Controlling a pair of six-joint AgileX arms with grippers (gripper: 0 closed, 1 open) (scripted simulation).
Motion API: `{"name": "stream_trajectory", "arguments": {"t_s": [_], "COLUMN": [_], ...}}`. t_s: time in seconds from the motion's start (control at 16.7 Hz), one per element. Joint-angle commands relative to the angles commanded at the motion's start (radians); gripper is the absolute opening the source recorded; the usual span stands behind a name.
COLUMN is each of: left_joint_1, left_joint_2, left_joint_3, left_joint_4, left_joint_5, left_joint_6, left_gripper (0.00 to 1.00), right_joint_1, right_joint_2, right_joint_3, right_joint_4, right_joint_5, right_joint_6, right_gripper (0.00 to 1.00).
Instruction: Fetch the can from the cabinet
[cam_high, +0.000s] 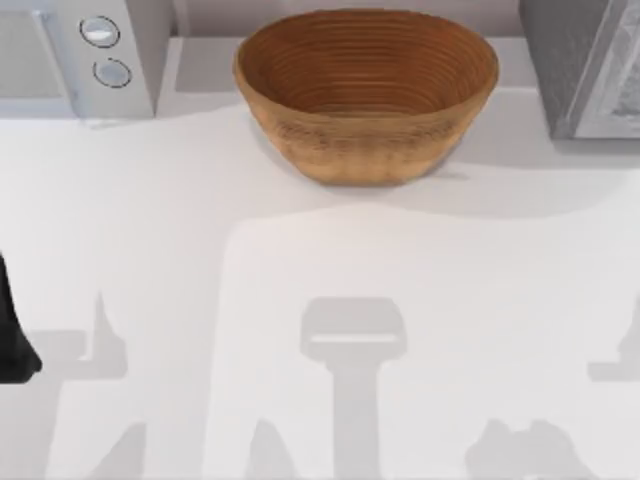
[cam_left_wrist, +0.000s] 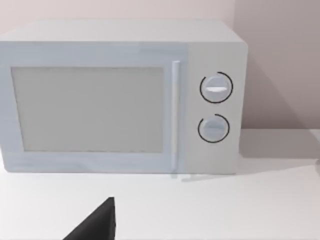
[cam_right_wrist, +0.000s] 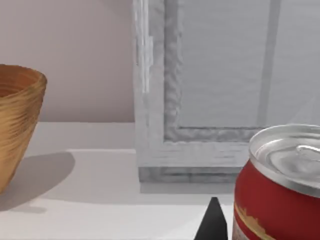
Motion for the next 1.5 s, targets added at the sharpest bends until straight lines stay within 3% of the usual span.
{"name": "stream_trajectory", "arguments": {"t_s": [0.42,0.66,1.02,1.5], "left_joint_1": [0.000,0.000,0.000,0.000], "left_joint_2": [0.000,0.000,0.000,0.000], "left_joint_3": [0.000,0.000,0.000,0.000], "left_joint_4": [0.000,0.000,0.000,0.000], "left_joint_5": [0.000,0.000,0.000,0.000], "left_joint_6": [0.000,0.000,0.000,0.000], "left_gripper": [1.00,1.00,1.00,1.00], "right_joint_1": [-0.003,-0.041,-0.149,-0.328], "right_joint_2": [0.024,0.148,0.509,1.177], "right_joint_3": [0.007,0.056,0.186,0.403], "right_joint_4": [-0.014,-0.091,-0.321,-0.751], "right_joint_5": [-0.016,-0.123,-0.424,-0.958], "right_joint_6": [-0.025,-0.199,-0.698,-1.597], "right_gripper": [0.00,0.00,0.00,0.00]}}
